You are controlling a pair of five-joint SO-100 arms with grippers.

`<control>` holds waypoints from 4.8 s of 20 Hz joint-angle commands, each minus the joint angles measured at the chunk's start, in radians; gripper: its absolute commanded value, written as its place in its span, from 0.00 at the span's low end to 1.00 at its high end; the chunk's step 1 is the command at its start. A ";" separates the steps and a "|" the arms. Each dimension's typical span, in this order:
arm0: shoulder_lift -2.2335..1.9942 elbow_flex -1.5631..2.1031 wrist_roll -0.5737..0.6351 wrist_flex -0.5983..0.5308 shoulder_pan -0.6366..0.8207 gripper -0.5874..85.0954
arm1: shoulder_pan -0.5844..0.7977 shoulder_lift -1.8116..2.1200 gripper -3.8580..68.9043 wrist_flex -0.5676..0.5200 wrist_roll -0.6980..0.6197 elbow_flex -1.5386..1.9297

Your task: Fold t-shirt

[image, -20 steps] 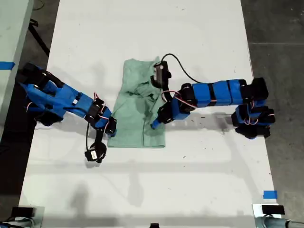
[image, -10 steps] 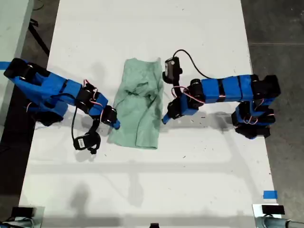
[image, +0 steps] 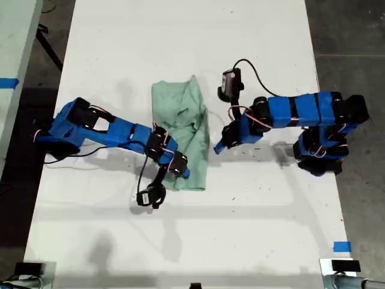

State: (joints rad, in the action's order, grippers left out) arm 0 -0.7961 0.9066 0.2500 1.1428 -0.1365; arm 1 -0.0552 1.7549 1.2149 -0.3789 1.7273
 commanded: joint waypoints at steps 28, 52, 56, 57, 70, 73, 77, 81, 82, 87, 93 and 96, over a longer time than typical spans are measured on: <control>-0.529 0.767 -0.270 -0.365 -0.074 0.41 | -0.144 -0.250 0.53 -0.551 0.094 0.115; -0.502 0.272 -0.448 0.028 -0.285 0.01 | -0.272 -0.472 0.04 0.092 0.379 -0.730; -0.676 0.273 -0.301 0.115 -0.057 0.01 | -0.075 -0.408 0.03 0.110 0.216 -0.732; -0.719 0.290 -0.264 0.120 0.009 0.01 | -0.023 -0.388 0.03 0.101 0.183 -0.723; -0.667 0.305 0.074 0.156 0.528 0.42 | 0.437 -0.041 0.56 -0.190 -0.058 -0.296; -0.804 0.396 0.112 0.124 0.601 0.22 | 0.540 0.173 0.51 -0.210 -0.114 -0.130; -1.015 0.712 0.087 0.011 0.658 0.15 | 0.621 0.477 0.45 -0.178 -0.104 0.201; -1.301 1.121 0.069 -0.144 0.630 0.15 | 0.627 0.785 0.42 -0.092 -0.083 0.503; -1.393 1.236 0.067 -0.179 0.618 0.12 | 0.618 0.862 0.41 -0.071 -0.063 0.574; -2.020 1.743 -0.049 -0.155 0.535 0.01 | 0.541 1.411 0.19 0.066 0.044 0.890; -2.620 1.954 -0.199 0.224 0.497 0.01 | 0.394 1.624 0.19 0.118 0.110 0.994; -2.629 2.013 -0.235 0.204 0.416 0.01 | 0.337 1.666 0.03 0.117 0.187 1.034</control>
State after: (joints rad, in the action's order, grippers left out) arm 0 -3.3993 2.9115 0.0383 1.3560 0.3298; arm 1 0.2991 3.4039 1.3376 -0.2178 2.7520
